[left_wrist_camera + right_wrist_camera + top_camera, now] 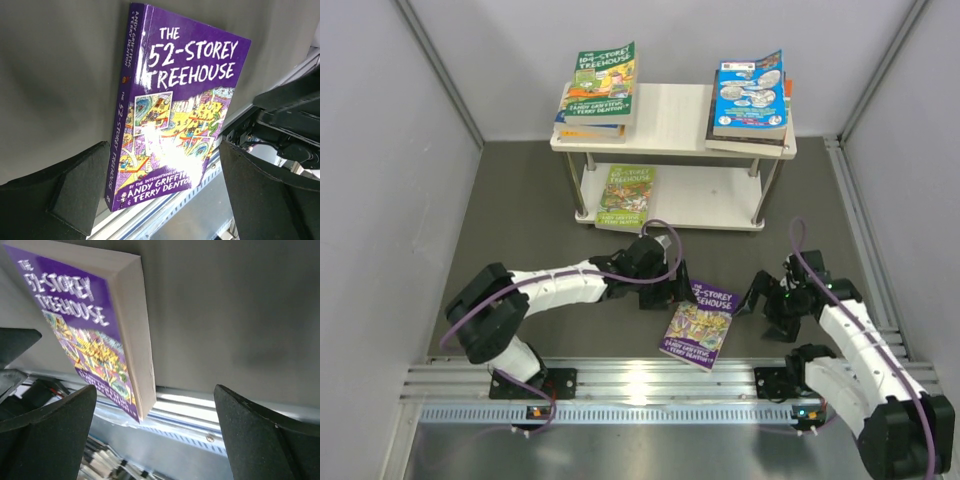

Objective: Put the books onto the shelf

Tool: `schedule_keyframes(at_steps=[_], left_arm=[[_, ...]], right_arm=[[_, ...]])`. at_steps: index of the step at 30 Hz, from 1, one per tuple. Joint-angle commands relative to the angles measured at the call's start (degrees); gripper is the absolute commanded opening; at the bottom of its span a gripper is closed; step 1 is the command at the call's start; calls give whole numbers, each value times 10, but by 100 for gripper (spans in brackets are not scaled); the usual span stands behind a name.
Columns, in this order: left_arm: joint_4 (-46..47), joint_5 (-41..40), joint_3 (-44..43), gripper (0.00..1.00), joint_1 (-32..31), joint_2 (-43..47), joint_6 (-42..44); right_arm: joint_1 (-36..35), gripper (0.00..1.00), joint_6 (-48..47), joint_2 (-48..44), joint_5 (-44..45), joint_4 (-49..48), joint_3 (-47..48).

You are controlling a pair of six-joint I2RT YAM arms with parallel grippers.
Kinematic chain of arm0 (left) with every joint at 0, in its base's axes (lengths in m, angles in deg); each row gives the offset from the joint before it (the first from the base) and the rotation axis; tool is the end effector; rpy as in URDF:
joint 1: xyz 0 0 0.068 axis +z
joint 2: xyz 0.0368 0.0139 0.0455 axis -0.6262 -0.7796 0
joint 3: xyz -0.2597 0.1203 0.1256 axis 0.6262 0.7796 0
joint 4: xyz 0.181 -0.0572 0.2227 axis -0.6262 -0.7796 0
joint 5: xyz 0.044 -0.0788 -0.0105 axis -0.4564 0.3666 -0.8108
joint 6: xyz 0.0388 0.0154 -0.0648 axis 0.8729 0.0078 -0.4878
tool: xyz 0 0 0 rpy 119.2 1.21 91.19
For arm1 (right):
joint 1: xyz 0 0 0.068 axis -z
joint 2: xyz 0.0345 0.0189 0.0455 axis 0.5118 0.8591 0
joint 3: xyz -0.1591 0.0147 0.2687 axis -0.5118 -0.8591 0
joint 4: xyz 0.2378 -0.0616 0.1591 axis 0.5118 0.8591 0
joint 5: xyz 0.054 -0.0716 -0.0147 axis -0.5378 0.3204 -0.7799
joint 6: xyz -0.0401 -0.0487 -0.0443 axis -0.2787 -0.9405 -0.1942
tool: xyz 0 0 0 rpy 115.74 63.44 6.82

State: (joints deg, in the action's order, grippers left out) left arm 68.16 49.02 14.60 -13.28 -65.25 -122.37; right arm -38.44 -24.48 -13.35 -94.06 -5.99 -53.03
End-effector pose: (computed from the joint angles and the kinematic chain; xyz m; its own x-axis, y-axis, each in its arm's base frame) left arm 0.2080 -0.2953 0.1822 -0.9745 -0.0421 -0.2203 0.1192 0.7346 -0.6680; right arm 0.1368 0.0433 0.1851 -0.8960 0.4435 -0.0239 0.3819 0.7967 0.4684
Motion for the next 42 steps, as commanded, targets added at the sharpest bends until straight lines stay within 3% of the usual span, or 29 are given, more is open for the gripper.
schedule_keyframes(at_steps=[1,11,18,19,22,23,26,27,31,34,37,42], left_arm=[[32,26,-12,95,-1,-5,2],[53,108,2,94,-2,-63,-12],[203,173,57,92,-2,-75,-69],[225,176,61,92,-2,-71,-76],[222,171,66,90,-1,-59,-71],[217,169,67,89,0,-54,-70],[203,157,76,88,8,-31,-65],[200,156,80,88,10,-19,-65],[183,148,99,88,33,15,-70],[170,152,108,90,63,57,-65],[168,162,107,93,90,106,-51],[183,166,113,95,96,141,-58]], right_arm=[[-7,100,88,-12,-43,-119,-72],[-83,100,158,95,-24,-335,-140],[-171,96,207,200,-7,-455,-154],[-185,92,208,227,-12,-468,-155],[-206,62,196,244,-15,-463,-147],[-209,42,193,238,-6,-445,-146],[-210,15,185,187,18,-385,-140],[-210,11,180,154,25,-365,-130],[-211,2,170,80,53,-273,-91],[-210,0,177,32,54,-216,-55],[-210,0,199,-6,31,-231,-22],[-210,0,270,-11,-70,-360,-4]])
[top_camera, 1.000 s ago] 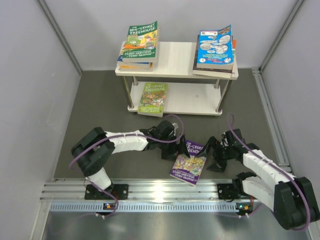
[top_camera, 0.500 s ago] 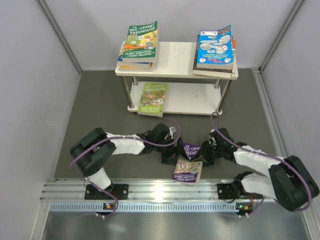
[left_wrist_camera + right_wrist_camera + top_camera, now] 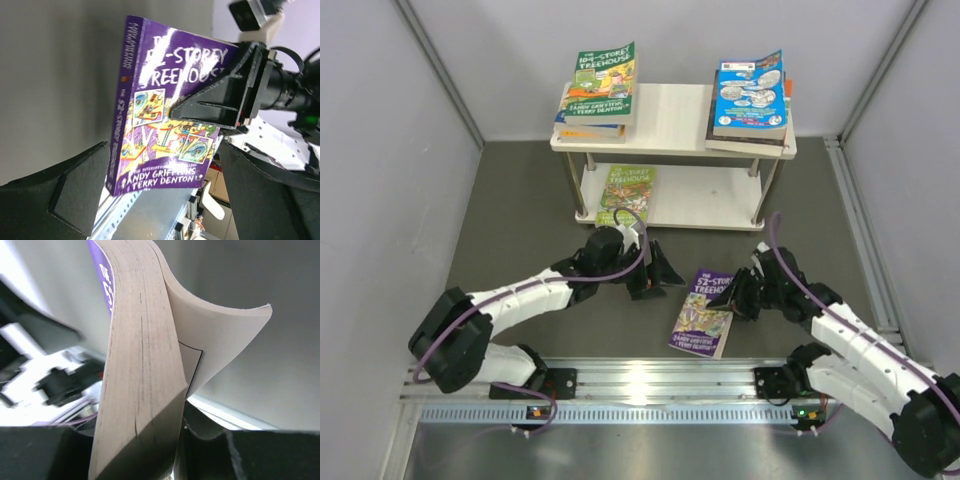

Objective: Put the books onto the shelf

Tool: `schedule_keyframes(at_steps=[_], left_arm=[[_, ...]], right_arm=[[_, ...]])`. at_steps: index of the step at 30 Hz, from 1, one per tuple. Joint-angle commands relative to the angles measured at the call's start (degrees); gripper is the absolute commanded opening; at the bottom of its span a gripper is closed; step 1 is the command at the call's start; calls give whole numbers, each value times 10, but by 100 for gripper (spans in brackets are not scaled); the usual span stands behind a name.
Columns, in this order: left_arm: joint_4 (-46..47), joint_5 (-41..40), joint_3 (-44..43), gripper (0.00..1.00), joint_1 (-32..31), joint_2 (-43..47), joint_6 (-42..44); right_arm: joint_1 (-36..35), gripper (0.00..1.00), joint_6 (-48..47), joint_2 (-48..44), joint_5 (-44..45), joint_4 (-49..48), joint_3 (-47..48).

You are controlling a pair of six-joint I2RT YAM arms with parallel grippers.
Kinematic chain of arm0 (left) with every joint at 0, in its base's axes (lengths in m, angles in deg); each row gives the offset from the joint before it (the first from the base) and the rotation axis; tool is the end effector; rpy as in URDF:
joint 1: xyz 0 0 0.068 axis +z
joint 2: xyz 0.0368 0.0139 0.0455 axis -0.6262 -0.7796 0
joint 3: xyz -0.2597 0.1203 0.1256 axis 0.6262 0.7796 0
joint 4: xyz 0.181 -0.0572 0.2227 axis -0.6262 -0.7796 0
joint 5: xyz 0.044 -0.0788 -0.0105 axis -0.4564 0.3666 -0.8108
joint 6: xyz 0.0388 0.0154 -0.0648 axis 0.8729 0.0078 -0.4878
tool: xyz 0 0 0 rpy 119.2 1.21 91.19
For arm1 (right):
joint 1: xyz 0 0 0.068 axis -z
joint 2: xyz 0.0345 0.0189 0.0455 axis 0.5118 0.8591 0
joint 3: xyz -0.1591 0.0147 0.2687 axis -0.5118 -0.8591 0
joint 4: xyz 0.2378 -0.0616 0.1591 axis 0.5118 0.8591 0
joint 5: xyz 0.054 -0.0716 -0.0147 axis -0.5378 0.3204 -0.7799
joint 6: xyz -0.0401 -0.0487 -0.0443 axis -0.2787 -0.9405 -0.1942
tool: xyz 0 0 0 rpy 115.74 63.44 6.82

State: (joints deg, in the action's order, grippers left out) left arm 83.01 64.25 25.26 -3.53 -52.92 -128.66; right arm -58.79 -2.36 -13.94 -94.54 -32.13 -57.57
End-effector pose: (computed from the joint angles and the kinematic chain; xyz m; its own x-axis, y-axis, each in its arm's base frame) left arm 0.2131 -0.2393 0.2161 -0.9753 -0.1371 -0.1733 0.0907 0.4669 -0.8797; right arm 0.1486 0.1076 0.1886 -0.9062 0.4164 -0.0731 0.2505 0.6681 0.7006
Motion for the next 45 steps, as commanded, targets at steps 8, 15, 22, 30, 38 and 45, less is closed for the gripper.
schedule_keyframes(at_steps=[8,15,22,30,38,45], left_arm=[[61,9,46,91,-2,39,-28],[108,17,56,79,-2,64,-48],[35,14,0,0,-1,80,-23],[-38,-4,-83,0,14,110,-2],[72,-25,-76,0,46,146,-112],[180,-14,-43,0,57,142,-198]], right_arm=[[-7,0,122,39,-161,-262,39],[-8,0,191,48,-167,-398,-6],[-13,43,176,52,-158,-376,-3],[-14,100,159,3,-152,-321,-31],[-15,100,299,-75,-133,-484,-117],[-25,100,400,-87,-65,-634,-154]])
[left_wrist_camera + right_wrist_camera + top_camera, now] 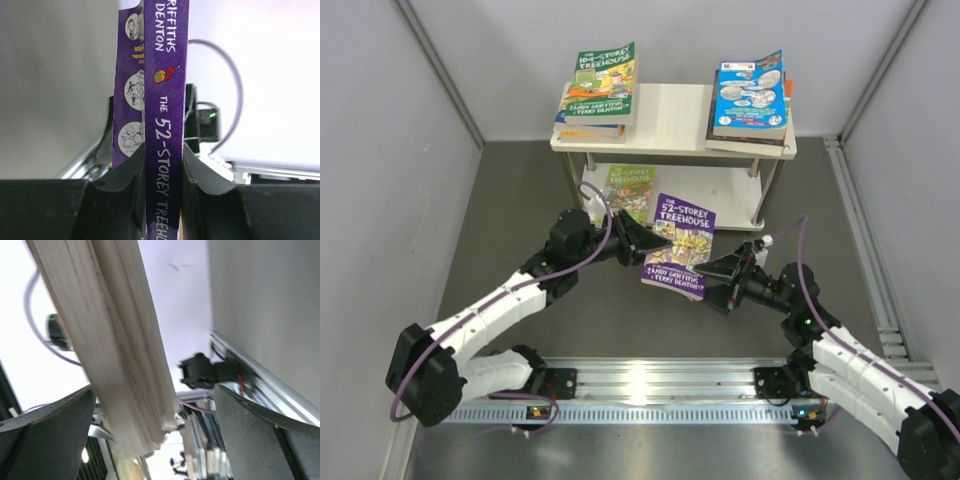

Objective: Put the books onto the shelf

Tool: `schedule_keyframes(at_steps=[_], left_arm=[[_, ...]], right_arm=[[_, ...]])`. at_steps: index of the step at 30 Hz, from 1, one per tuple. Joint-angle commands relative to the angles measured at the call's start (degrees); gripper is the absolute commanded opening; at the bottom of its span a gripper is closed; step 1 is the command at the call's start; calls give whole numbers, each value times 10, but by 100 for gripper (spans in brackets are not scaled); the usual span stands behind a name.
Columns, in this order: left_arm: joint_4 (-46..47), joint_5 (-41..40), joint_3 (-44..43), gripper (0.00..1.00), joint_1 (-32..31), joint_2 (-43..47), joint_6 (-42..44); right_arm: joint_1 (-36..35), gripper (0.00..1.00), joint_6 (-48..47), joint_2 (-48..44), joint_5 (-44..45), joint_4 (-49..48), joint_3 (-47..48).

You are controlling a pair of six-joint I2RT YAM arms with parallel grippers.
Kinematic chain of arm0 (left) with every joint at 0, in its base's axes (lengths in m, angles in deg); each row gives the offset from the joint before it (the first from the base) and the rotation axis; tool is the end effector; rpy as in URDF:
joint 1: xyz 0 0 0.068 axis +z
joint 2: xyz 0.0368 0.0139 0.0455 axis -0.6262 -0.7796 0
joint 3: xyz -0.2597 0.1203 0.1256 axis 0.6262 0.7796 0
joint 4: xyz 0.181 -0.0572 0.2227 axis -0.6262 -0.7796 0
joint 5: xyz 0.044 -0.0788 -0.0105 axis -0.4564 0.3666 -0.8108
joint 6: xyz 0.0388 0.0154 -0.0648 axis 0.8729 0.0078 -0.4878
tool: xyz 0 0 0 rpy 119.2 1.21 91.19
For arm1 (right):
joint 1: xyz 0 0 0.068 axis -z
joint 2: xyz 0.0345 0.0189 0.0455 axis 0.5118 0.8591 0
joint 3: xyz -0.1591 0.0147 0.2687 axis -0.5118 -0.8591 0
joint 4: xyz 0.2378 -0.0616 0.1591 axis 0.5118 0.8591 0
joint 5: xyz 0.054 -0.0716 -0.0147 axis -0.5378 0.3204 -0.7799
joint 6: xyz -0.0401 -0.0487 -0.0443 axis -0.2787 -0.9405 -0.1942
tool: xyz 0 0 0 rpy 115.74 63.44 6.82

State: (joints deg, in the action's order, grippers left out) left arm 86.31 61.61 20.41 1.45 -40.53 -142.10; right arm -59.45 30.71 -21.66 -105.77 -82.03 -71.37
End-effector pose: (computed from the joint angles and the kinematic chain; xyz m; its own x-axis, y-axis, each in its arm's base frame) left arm 0.2204 -0.2069 0.3190 -0.9099 -0.3794 -0.1679 0.0904 0.2138 -0.9727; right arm 0.1477 0.1223 0.2186 -0.8793 0.4651 0.1022 0.1337 0.0351 0.9904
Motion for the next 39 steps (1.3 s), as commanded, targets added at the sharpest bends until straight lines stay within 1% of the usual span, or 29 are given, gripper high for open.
schedule_keyframes(at_steps=[1,2,4,10,13,15,16,21,22,25,27,28,29,31,32,33,34,35,36,37,38,39], left_arm=[[171,10,28,0,8,19,-89],[207,8,40,0,9,21,-103],[238,2,68,0,11,26,-134],[304,-19,105,0,14,39,-180],[318,-20,115,0,15,42,-191],[319,-23,120,0,16,46,-192],[319,-25,124,0,16,52,-193],[320,-35,137,0,19,69,-199],[318,-34,135,0,21,71,-198],[302,-26,132,0,22,72,-191],[283,-20,130,0,22,73,-179],[270,-11,123,0,22,73,-171],[251,-6,117,0,22,75,-160],[166,5,86,0,22,78,-107],[128,14,72,0,21,81,-83],[86,15,39,0,22,83,-26],[-12,14,21,0,21,83,4],[-55,4,3,0,21,85,34],[-106,-3,-30,0,22,83,87],[-188,-11,-45,0,22,83,112],[-226,-21,-57,0,22,81,133],[-255,-40,-78,0,22,80,167]], right_arm=[[-22,100,83,-7,61,-189,-21],[-25,100,95,-5,82,-212,-25],[-28,100,110,14,94,-250,-22],[-59,100,100,79,98,-276,21],[-78,100,107,103,114,-324,20],[-89,95,110,113,120,-336,20],[-95,94,108,120,121,-350,19],[-113,95,106,134,127,-358,13],[-118,94,106,133,130,-360,10],[-122,83,109,122,148,-361,-4],[-123,69,112,113,161,-359,-18],[-122,63,112,103,164,-354,-23],[-123,49,112,100,168,-350,-32],[-122,34,112,87,171,-331,-38],[-123,24,111,81,169,-323,-43],[-122,22,107,73,168,-312,-44],[-121,21,102,58,160,-271,-40],[-122,21,79,49,155,-231,-34],[-122,21,63,38,149,-189,-25],[-122,21,45,16,144,-78,-13],[-122,21,0,6,138,-18,19],[-122,21,-25,-2,139,38,37]])
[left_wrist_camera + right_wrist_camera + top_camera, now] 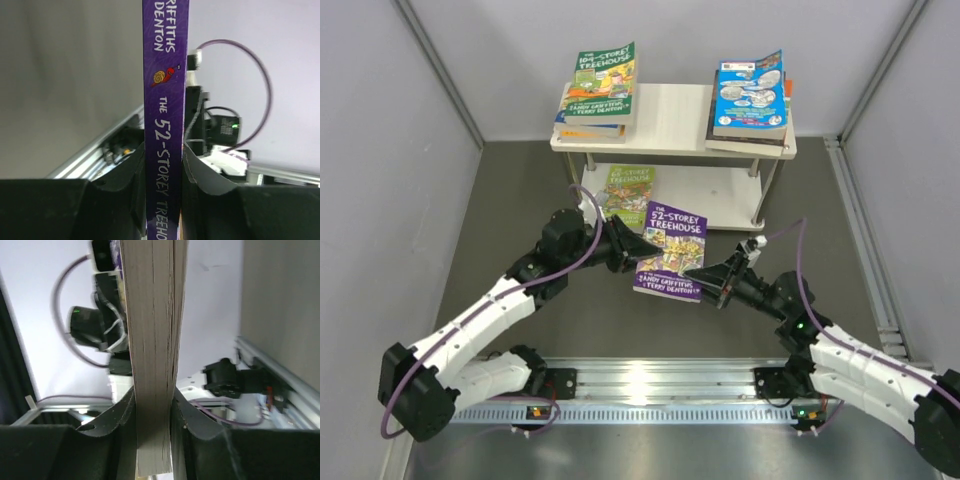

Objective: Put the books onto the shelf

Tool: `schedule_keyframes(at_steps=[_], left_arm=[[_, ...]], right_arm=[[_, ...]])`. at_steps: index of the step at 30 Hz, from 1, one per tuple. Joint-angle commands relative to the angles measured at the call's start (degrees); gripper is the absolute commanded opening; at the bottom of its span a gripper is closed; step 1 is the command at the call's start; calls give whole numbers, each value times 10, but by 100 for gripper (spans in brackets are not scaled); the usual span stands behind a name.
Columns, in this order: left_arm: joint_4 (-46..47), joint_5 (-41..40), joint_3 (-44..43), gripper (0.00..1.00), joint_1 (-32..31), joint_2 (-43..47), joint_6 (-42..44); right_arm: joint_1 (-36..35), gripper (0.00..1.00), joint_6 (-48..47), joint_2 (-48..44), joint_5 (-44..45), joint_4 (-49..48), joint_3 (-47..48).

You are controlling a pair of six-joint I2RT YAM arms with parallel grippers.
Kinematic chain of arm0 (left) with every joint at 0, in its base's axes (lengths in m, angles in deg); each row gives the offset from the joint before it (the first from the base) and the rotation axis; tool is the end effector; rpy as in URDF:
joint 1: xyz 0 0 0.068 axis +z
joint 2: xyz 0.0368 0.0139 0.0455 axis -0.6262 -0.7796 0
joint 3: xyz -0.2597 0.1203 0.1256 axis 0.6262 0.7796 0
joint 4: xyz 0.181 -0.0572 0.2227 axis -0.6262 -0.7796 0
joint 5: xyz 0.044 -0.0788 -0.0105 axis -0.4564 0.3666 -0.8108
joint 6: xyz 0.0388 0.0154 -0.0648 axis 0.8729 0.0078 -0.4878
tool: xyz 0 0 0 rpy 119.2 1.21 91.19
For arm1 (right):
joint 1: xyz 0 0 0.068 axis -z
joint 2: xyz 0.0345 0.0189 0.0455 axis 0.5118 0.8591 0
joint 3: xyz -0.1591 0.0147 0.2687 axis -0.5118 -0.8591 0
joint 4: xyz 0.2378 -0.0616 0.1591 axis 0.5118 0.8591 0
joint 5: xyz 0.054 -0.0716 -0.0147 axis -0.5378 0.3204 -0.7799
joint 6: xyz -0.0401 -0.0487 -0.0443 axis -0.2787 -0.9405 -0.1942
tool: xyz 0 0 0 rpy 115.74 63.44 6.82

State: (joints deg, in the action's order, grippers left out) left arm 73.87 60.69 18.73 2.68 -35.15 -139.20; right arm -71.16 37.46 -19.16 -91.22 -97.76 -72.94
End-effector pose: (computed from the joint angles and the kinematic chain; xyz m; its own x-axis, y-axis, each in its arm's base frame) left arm 0.2059 -0.1872 0.3283 -0.9043 -0.3901 -0.1732 0.0564 0.2930 -0.9545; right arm 0.1373 0.1451 0.2361 -0.8622 0.4903 0.1269 0.0671 -0.1378 0.9882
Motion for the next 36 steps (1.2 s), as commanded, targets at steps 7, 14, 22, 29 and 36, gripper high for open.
schedule_keyframes(at_steps=[7,14,22,29,36], left_arm=[[-214,-66,-72,0,9,39,175],[-222,-73,-64,0,9,42,179],[-378,-167,-113,77,9,46,231],[-506,-294,-155,98,9,116,237],[-582,-336,-174,98,9,184,223]], right_arm=[[-5,19,-166,-34,-6,360,108],[-4,0,-177,-16,-2,365,129],[-4,0,-274,79,40,459,266],[-5,0,-336,206,41,458,409],[-5,0,-345,301,48,406,480]])
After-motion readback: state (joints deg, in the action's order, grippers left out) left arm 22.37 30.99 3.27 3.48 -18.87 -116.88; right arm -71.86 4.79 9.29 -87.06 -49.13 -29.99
